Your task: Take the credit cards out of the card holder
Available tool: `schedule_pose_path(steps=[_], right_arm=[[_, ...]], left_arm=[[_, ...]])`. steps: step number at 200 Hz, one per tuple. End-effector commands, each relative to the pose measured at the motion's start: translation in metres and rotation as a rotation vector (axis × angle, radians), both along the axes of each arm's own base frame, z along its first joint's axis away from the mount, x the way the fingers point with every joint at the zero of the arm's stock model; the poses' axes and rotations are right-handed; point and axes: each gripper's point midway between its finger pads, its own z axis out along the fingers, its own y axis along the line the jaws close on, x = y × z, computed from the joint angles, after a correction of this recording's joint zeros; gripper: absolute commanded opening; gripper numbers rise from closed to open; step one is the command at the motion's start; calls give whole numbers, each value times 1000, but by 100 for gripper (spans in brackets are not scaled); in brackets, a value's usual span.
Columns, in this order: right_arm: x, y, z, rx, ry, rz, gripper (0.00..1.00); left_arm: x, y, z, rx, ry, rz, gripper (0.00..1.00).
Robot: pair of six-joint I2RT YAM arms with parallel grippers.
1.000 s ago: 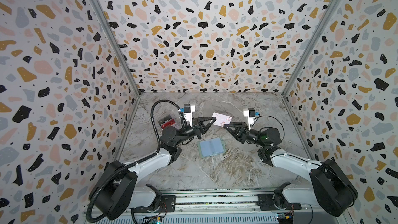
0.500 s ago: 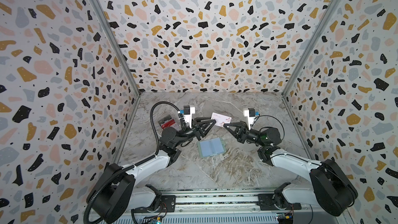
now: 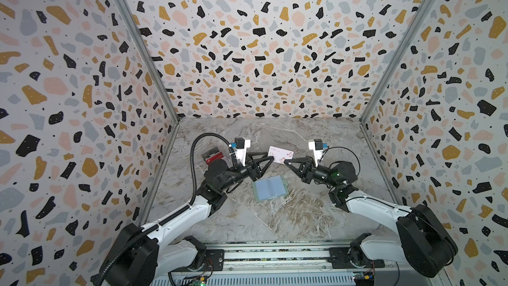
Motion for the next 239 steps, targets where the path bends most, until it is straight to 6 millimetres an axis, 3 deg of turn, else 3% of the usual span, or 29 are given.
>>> schedule_pose_path(steps=[1,109,183,239], right_arm=[[-5,-2,6,-18,-51,-5,0],[-7,-12,-32,-298,-91,-16,0],[-18,-9,-42,-392,-95,69,0],[-38,-4,-44,-415,-121,186,0]], left_arm=[[3,3,4,103,-59,37,55],[-19,13,-11,432,-81,-52,56],[-37,12,-12,552,-105,-182,54],[-50,4,-16,593,-99,-315,52]])
